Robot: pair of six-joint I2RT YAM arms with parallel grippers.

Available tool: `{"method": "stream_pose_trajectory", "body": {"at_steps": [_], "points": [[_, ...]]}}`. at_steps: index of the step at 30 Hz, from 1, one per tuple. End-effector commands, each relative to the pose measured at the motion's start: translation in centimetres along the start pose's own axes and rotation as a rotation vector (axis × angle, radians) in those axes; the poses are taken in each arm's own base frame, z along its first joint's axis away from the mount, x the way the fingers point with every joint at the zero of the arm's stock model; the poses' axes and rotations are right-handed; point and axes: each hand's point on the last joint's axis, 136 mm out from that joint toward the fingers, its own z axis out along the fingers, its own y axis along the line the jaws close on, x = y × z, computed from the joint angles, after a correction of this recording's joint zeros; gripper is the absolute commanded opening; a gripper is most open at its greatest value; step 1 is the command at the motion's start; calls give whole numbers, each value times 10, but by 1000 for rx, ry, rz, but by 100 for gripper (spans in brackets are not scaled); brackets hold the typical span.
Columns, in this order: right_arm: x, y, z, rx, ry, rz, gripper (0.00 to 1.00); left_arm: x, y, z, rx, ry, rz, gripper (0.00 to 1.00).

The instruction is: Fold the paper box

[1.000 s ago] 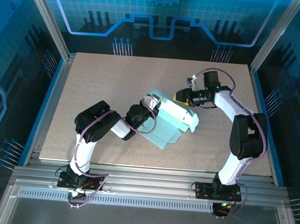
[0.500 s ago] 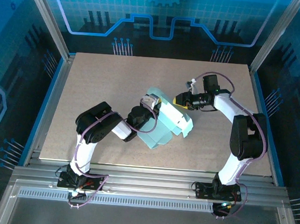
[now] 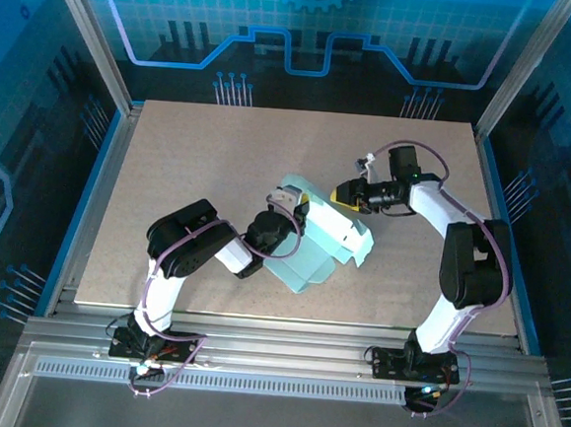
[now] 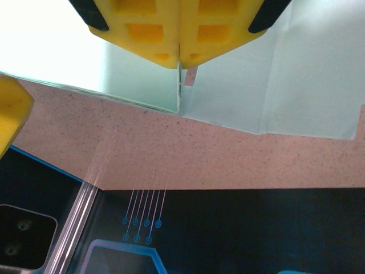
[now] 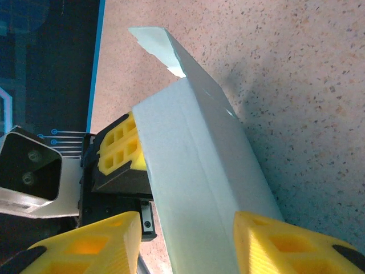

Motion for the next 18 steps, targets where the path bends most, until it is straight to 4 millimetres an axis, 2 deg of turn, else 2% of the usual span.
{"method": "stream_pose_trajectory", "body": {"at_steps": [1, 8, 13, 18], "points": [[2, 7, -7, -39, -10, -4, 49, -21, -5, -10, 2, -58, -72, 0], [5, 5, -7, -52, -14, 26, 50, -6, -3, -20, -11, -20, -80, 0], [2, 1, -10, -51, -23, 63, 52, -11, -8, -19, 5, -31, -67, 0], [1, -12, -6, -39, 0, 114, 54, -14, -12, -16, 24, -36, -58, 0]]}}
